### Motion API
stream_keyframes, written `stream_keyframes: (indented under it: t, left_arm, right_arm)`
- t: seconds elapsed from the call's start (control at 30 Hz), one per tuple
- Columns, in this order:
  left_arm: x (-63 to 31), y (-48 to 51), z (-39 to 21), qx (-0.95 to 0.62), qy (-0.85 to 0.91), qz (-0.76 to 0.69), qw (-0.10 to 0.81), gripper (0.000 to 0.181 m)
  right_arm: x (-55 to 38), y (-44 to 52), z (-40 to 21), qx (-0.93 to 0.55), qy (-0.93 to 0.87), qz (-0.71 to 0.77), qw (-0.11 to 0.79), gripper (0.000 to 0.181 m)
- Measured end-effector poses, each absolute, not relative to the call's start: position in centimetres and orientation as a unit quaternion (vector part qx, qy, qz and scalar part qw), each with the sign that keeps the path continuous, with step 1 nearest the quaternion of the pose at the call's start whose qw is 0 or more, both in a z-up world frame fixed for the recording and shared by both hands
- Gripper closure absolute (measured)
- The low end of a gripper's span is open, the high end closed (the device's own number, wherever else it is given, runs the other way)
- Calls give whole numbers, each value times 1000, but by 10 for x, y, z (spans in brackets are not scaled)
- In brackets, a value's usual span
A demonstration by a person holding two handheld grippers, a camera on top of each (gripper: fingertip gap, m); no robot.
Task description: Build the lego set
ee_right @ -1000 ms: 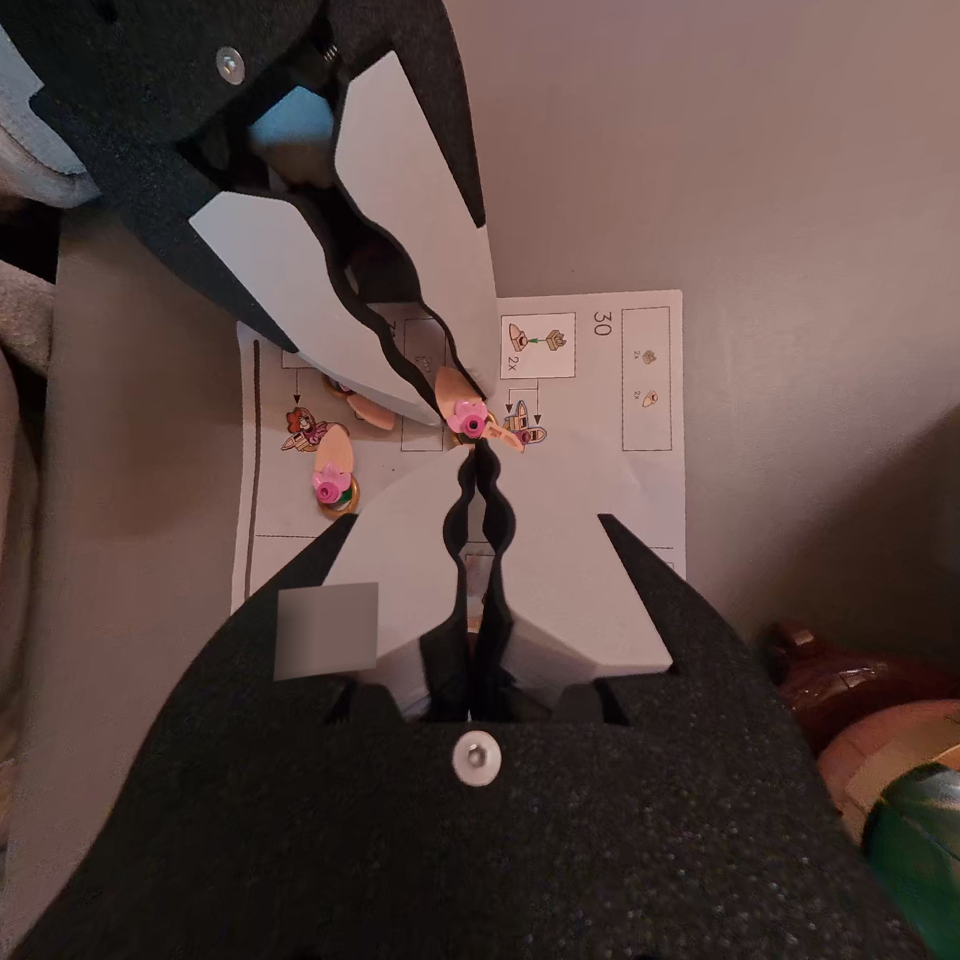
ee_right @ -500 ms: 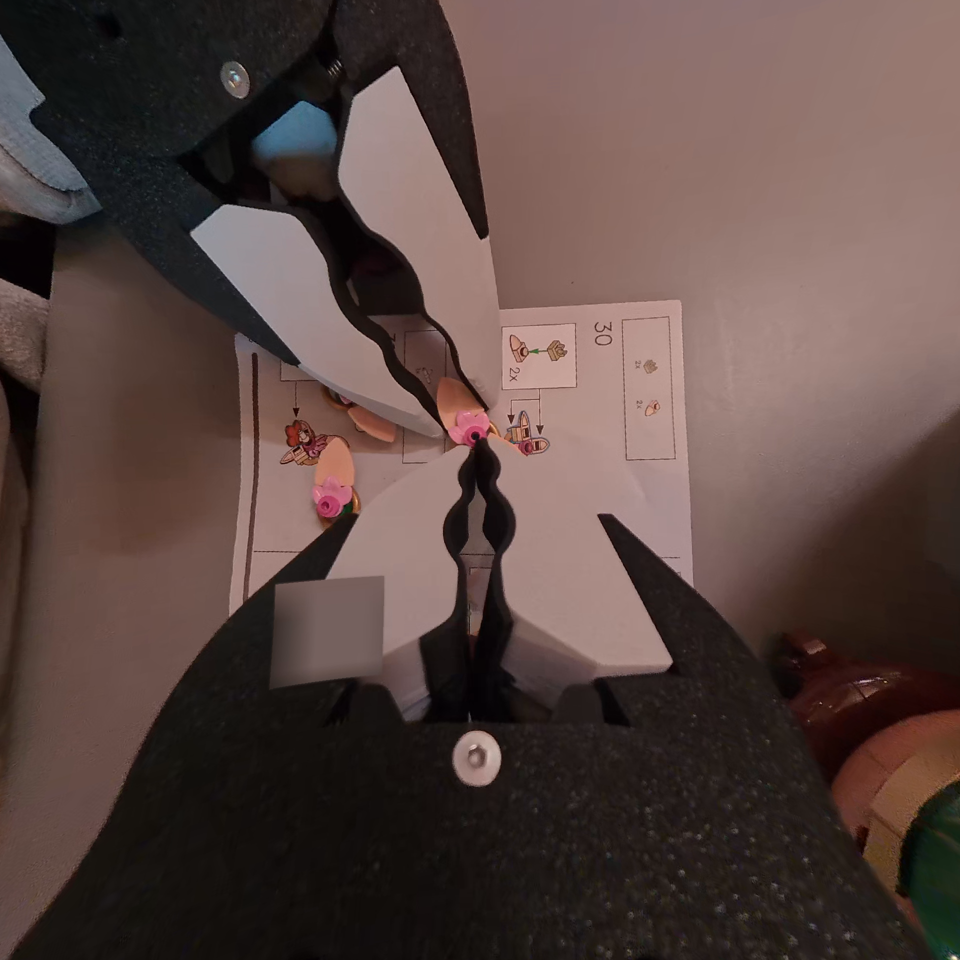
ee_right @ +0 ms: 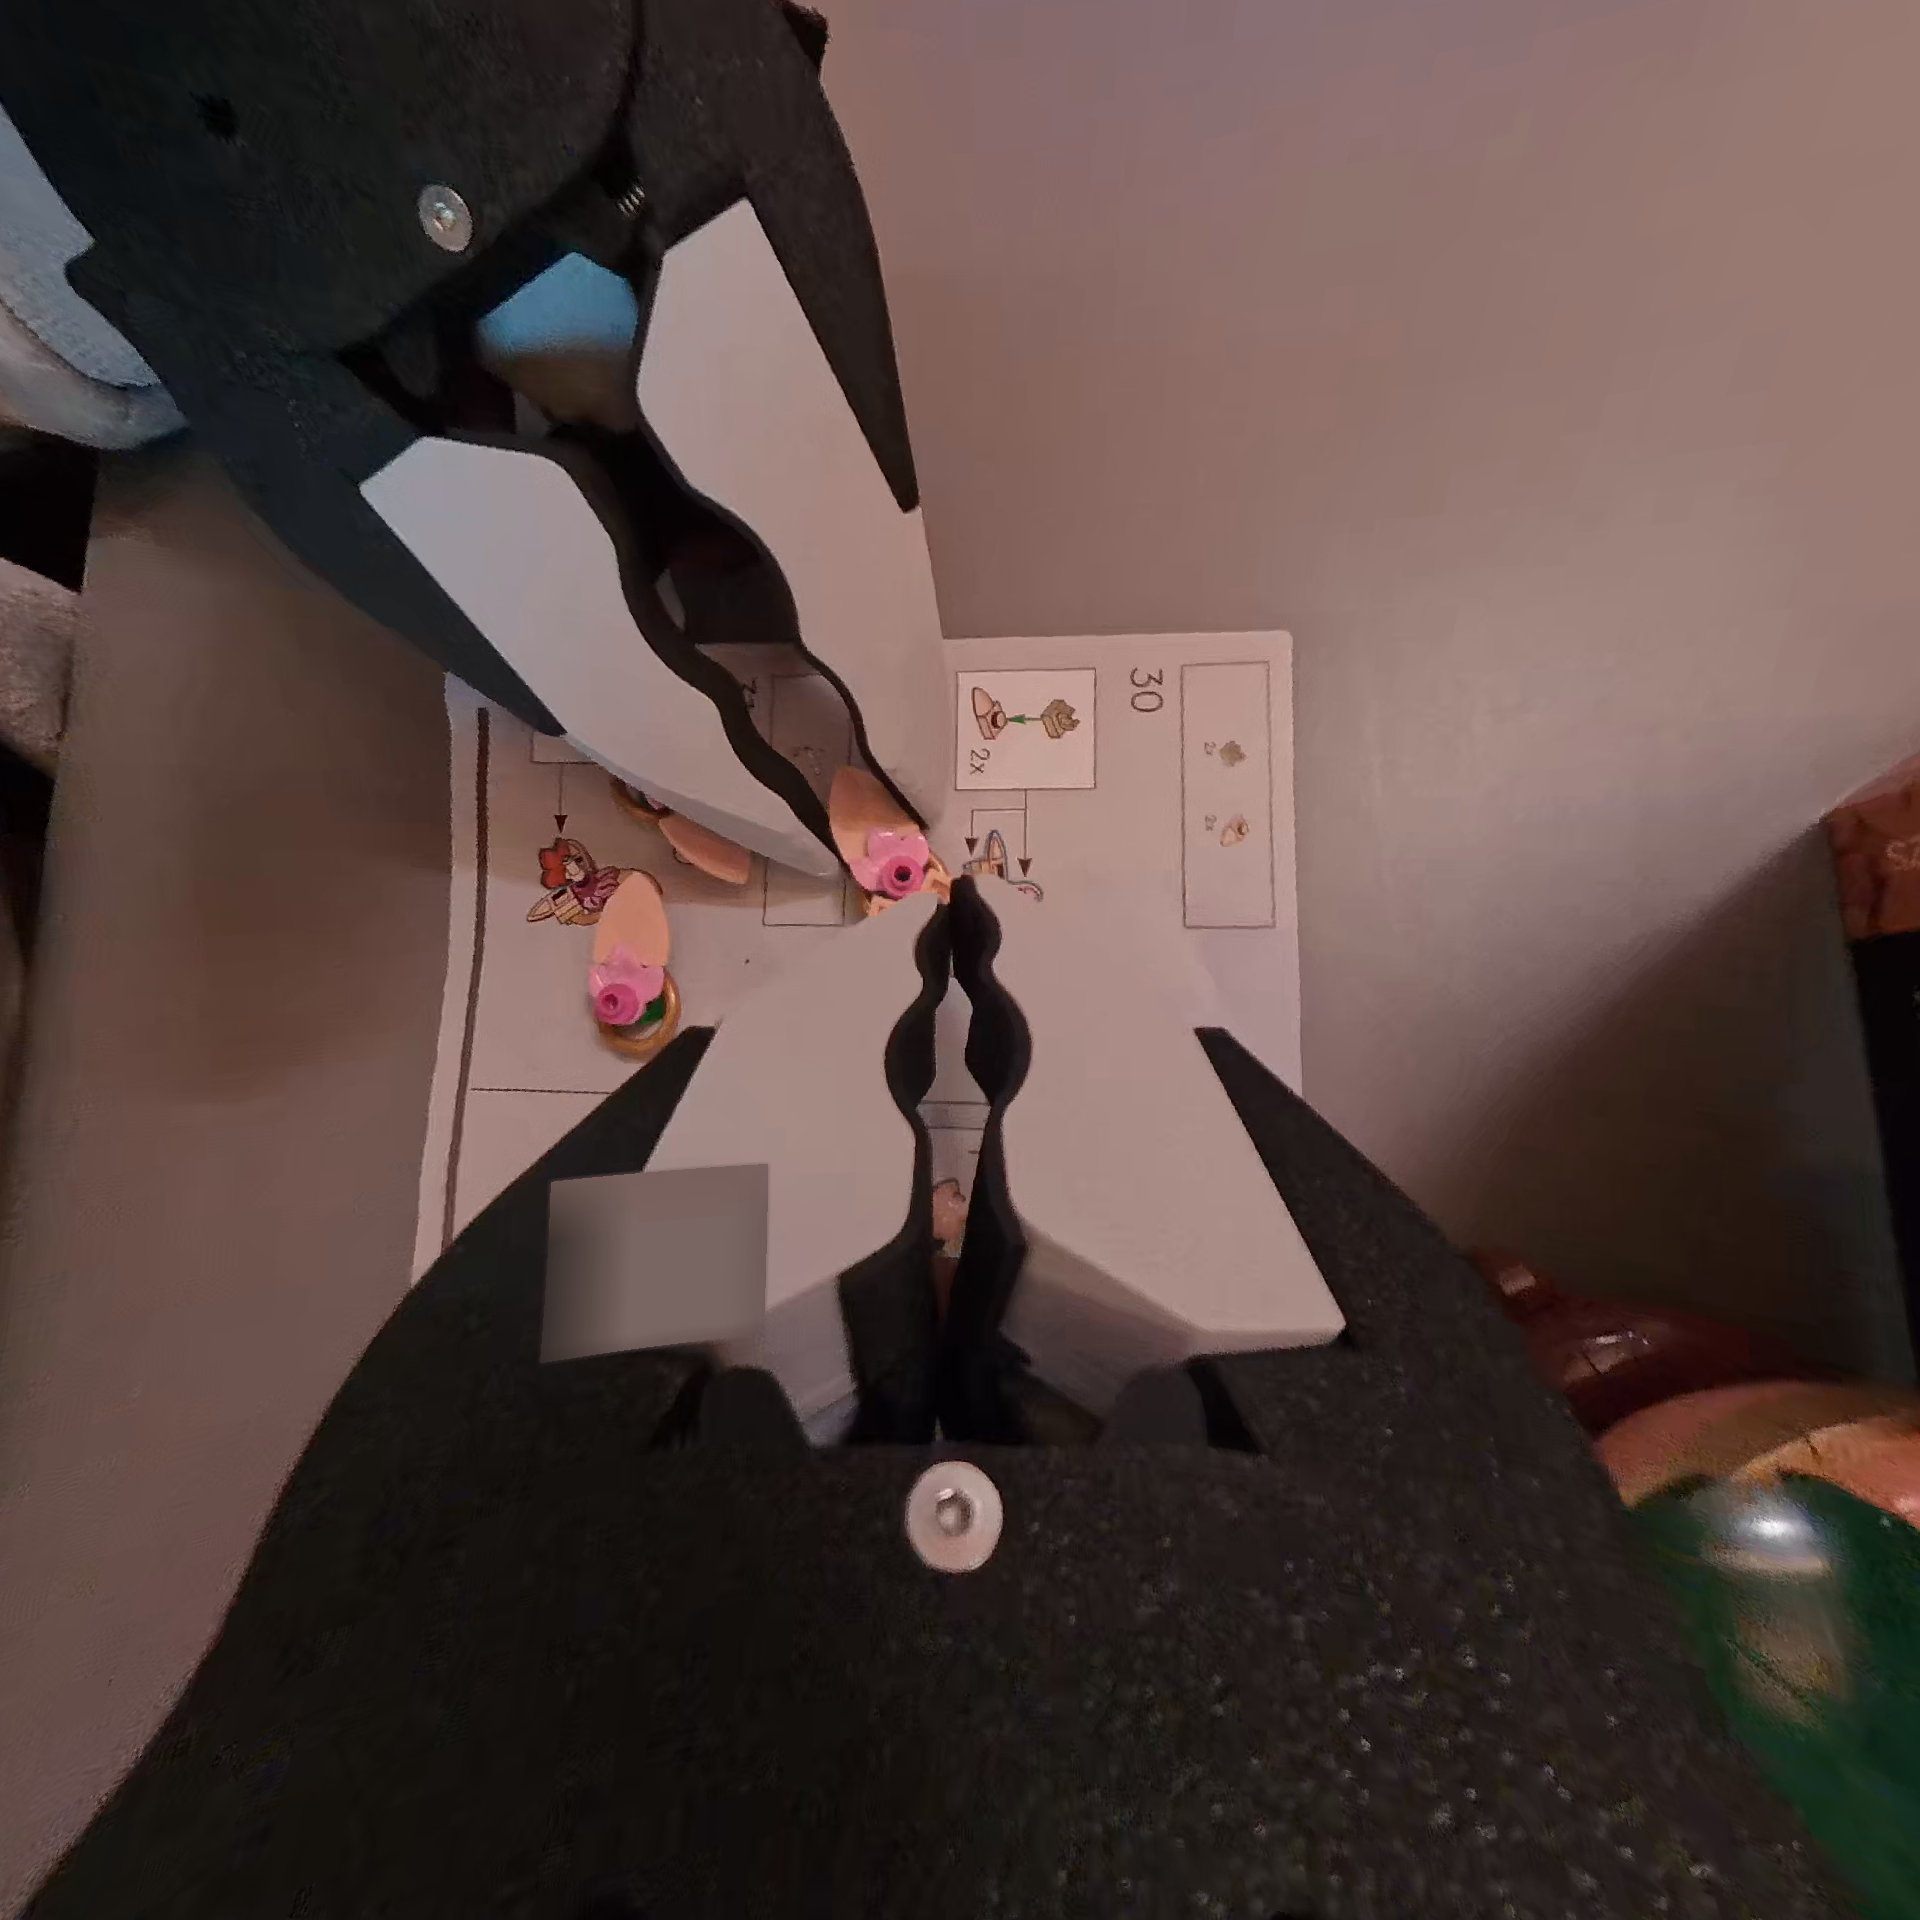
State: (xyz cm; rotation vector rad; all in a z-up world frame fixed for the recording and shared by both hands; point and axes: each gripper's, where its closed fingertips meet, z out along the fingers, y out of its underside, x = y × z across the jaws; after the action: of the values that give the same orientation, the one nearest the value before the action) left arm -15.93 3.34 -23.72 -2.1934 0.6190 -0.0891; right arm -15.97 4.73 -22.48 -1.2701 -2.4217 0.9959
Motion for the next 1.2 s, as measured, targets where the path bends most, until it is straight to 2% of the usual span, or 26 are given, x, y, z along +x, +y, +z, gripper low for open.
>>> stream_keyframes:
  t: [0.43,0.5,0.57,0.8,0.93,1.2]
  left_arm:
    - [-159,33,-237,-871,253,-30,420,166]
    - [-159,33,-237,-870,257,-29,421,166]
    - [-159,32,-235,-866,264,-34,424,166]
    - [-151,23,-193,-803,251,-149,519,166]
    - [-145,14,-176,-760,315,-152,548,166]
    - [-149,37,-194,-740,476,-93,467,166]
  right_arm:
    - [-161,42,-230,-419,-843,319,111,180]
    - [-160,43,-224,-413,-840,333,115,172]
    - [-156,45,-214,-403,-835,354,119,154]
    - [-132,42,-185,-376,-813,426,124,142]
    - [-127,40,-187,-380,-812,418,150,138]
    - [-89,65,-194,-441,-800,367,175,141]
